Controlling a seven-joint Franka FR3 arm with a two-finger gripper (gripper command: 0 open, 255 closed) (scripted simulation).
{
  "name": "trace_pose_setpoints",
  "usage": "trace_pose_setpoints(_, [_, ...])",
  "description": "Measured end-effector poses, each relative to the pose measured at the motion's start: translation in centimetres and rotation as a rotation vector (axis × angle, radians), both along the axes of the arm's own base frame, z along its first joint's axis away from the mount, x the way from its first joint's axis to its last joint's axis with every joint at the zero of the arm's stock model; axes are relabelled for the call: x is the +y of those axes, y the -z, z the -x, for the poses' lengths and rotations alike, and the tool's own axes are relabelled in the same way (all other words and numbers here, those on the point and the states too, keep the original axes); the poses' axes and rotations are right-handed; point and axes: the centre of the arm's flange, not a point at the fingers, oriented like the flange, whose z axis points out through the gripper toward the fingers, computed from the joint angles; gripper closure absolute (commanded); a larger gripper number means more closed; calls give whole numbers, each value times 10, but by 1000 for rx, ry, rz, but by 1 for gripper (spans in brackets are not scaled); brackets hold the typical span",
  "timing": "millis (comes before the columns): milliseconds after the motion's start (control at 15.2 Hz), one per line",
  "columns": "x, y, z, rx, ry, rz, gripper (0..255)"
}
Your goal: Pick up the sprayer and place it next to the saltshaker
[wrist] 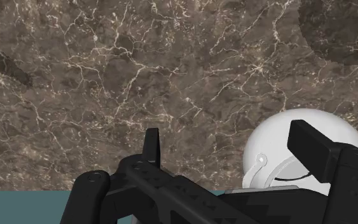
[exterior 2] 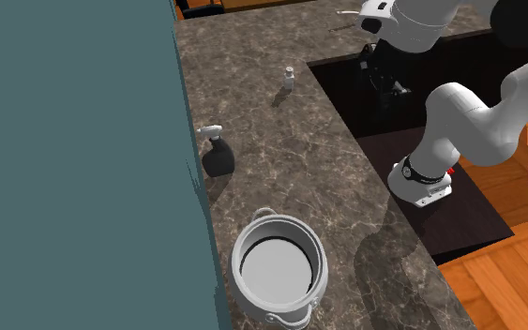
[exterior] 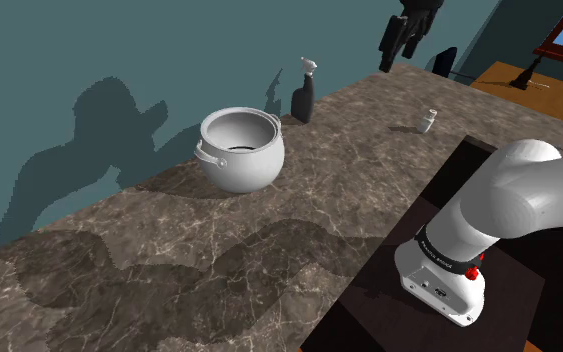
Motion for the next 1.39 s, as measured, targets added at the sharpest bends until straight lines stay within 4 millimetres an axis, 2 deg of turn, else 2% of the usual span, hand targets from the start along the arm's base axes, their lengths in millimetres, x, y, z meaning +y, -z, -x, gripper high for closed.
trace_pose_setpoints(132, [-1,2,-6,-1,1,-2,0])
trace_pose_setpoints(396, [-20,20,-40,-13,8,-16,0])
trace_pose_setpoints(594, [-31,32,-75,-25,14,-28,0])
trace_pose_setpoints(990, [-70,59,-144,-48,25,-50,0])
trace_pose_setpoints(1386, [-97,86,-209,-70,37,-73,0])
